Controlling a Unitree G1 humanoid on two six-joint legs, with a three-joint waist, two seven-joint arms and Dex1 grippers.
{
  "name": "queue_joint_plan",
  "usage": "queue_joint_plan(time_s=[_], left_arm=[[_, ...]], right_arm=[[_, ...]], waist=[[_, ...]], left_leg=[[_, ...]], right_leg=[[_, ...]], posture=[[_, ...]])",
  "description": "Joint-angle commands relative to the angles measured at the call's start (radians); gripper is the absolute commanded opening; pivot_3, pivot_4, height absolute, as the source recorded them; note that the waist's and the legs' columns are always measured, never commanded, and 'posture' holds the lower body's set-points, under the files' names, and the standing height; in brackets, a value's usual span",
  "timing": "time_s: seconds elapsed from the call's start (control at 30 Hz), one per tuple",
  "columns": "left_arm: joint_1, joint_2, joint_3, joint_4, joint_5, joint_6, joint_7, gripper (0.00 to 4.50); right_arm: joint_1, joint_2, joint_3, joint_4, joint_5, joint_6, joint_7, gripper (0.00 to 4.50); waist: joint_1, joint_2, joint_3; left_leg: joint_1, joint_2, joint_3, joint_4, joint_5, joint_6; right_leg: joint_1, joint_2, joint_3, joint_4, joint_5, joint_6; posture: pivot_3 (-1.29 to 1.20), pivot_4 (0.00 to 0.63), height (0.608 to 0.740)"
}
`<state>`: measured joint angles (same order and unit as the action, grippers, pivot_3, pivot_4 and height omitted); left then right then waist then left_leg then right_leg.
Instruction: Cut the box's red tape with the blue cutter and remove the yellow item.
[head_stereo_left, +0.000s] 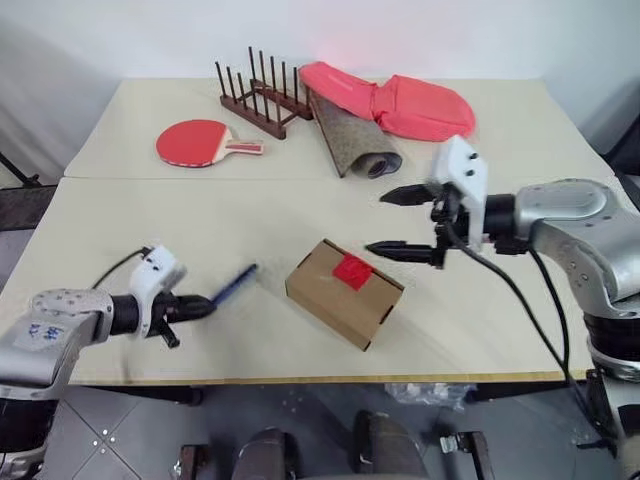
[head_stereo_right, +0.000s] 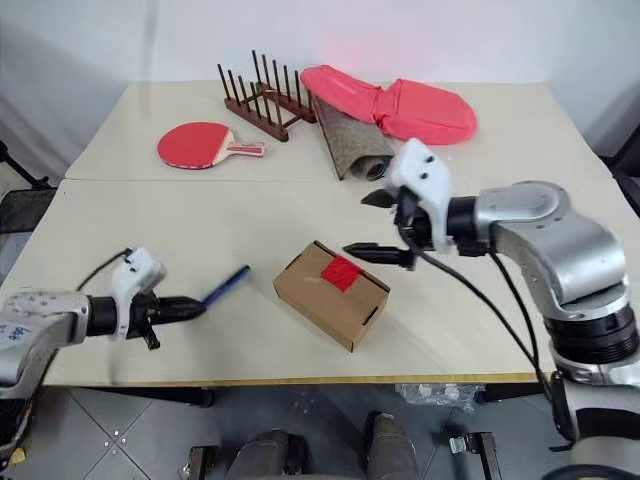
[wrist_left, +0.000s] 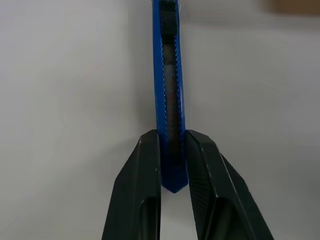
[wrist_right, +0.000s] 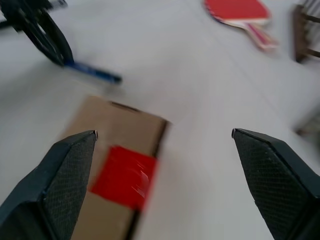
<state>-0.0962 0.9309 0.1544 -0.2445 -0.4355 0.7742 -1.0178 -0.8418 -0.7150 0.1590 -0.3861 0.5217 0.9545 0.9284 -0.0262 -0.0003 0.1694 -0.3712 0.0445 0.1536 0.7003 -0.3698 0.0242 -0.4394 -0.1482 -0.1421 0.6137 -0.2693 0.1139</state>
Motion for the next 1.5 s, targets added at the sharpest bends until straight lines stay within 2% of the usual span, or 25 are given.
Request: queue_joint_plan(time_s=[0.03, 0.1, 0.17, 0.3, 0.47, 0.63, 0.9, 1.07, 1.5], left_arm=[[0.029, 0.073, -0.012, -0.009, 0.019, -0.162, -0.136, 0.44], [0.031, 0.101, -0.038, 0.012, 0.046, -0.233, -0.18, 0.44], [0.026, 0.118, -0.056, 0.029, 0.068, -0.308, -0.215, 0.44], [0.041, 0.125, -0.05, 0.038, 0.081, -0.4, -0.251, 0.44], [0.031, 0.112, -0.071, 0.064, 0.137, -0.573, -0.276, 0.44], [0.001, 0.098, -0.123, 0.097, 0.207, -0.668, -0.262, 0.44], [-0.014, 0.102, -0.119, 0.074, 0.171, -0.644, -0.284, 0.44], [-0.054, 0.116, -0.157, 0.111, 0.21, -0.677, -0.315, 0.44], [-0.08, 0.136, -0.239, 0.115, 0.288, -0.625, -0.329, 0.44]], right_arm=[[-0.056, 0.049, 0.125, -0.08, -0.016, 0.03, -0.019, 4.32], [-0.085, 0.066, 0.236, -0.076, -0.071, 0.049, -0.035, 3.88], [-0.107, 0.105, 0.309, -0.079, -0.1, 0.045, -0.048, 3.19], [-0.102, 0.199, 0.37, -0.089, -0.122, 0.037, -0.082, 1.82], [-0.07, 0.2, 0.437, -0.107, -0.155, 0.005, -0.059, 0.07], [-0.064, 0.221, 0.493, -0.076, -0.195, -0.034, -0.046, 0.03], [-0.012, 0.21, 0.528, -0.012, -0.267, -0.095, -0.036, 0.03], [0.009, 0.175, 0.542, 0.027, -0.331, -0.153, -0.009, 0.03], [-0.028, 0.237, 0.629, 0.057, -0.435, -0.239, 0.081, 0.03]], waist=[[-0.001, -0.001, 0.001], [0.001, -0.001, 0.001], [-0.001, -0.001, 0.001], [-0.003, -0.001, 0.001], [-0.003, -0.002, 0.001], [-0.004, -0.002, 0.001], [-0.005, -0.002, 0.001], [-0.004, -0.002, 0.001], [-0.006, -0.002, 0.0]], left_leg=[[-0.001, 0.0, 0.001, 0.0, 0.0, 0.0], [-0.001, -0.004, 0.001, 0.0, 0.0, 0.0], [-0.001, -0.006, 0.002, 0.0, 0.0, 0.0], [-0.001, -0.006, 0.005, -0.001, 0.0, 0.0], [-0.001, -0.006, 0.012, -0.001, -0.001, -0.001], [-0.001, -0.006, 0.014, -0.001, -0.001, -0.001], [-0.001, -0.004, 0.015, -0.001, -0.001, -0.001], [0.0, -0.004, 0.016, -0.001, -0.001, -0.001], [0.001, -0.003, 0.018, 0.0, -0.001, -0.001]], right_leg=[[-0.003, 0.0, 0.001, 0.002, 0.0, 0.0], [-0.005, 0.0, 0.001, 0.006, 0.0, -0.001], [-0.005, -0.001, 0.001, 0.006, 0.0, -0.001], [-0.006, 0.0, 0.001, 0.006, 0.0, -0.001], [-0.007, 0.0, 0.0, 0.006, 0.0, -0.001], [-0.007, 0.0, 0.0, 0.006, 0.0, -0.001], [-0.007, 0.001, 0.0, 0.006, -0.001, -0.001], [-0.007, 0.001, 0.0, 0.006, -0.001, -0.001], [-0.006, 0.001, 0.001, 0.006, -0.001, -0.002]], posture=[[0.0, 0.15, 0.74], [0.0, 0.15, 0.74], [0.0, 0.15, 0.74], [0.0, 0.15, 0.74], [0.0, 0.15, 0.74], [0.0, 0.15, 0.74], [0.0, 0.15, 0.74], [0.0, 0.15, 0.74], [0.0, 0.15, 0.74]])
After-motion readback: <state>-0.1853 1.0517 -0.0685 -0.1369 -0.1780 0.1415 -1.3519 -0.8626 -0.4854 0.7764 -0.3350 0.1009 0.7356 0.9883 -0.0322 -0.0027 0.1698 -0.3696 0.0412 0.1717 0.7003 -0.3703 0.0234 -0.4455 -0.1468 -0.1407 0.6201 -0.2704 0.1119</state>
